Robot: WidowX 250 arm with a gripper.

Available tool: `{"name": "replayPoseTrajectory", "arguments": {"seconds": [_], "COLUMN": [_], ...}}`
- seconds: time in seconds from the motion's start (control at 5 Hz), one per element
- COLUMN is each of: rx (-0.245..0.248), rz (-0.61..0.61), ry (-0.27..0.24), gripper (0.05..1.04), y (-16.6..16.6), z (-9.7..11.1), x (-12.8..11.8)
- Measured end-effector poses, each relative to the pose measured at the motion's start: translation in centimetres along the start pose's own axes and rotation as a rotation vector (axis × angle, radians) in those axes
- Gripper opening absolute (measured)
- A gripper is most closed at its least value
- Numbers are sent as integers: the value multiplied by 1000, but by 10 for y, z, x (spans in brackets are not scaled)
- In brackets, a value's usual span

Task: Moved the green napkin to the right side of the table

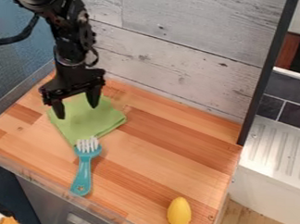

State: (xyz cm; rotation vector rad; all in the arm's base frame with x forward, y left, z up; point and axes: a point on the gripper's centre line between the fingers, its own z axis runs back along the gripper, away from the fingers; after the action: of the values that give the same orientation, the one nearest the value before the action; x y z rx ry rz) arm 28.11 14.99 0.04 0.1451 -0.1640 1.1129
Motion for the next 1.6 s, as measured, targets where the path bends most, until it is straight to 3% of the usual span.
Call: {"name": "replayPoseTrajectory", "arguments": {"seconds": [0.2, 0.4, 0.6, 1.0, 1.2, 1.6], "rx": [2, -62, -66, -72, -89, -136], "rz": [28, 48, 36, -20, -58, -236], "ry": [6, 14, 56, 46, 46, 78], "gripper": [999, 999, 999, 1000, 999, 999], "y": [1, -4, -7, -33, -52, -91], "z": [-10, -16, -27, -30, -28, -16], "x": [3, 3, -5, -8, -18, -72]}}
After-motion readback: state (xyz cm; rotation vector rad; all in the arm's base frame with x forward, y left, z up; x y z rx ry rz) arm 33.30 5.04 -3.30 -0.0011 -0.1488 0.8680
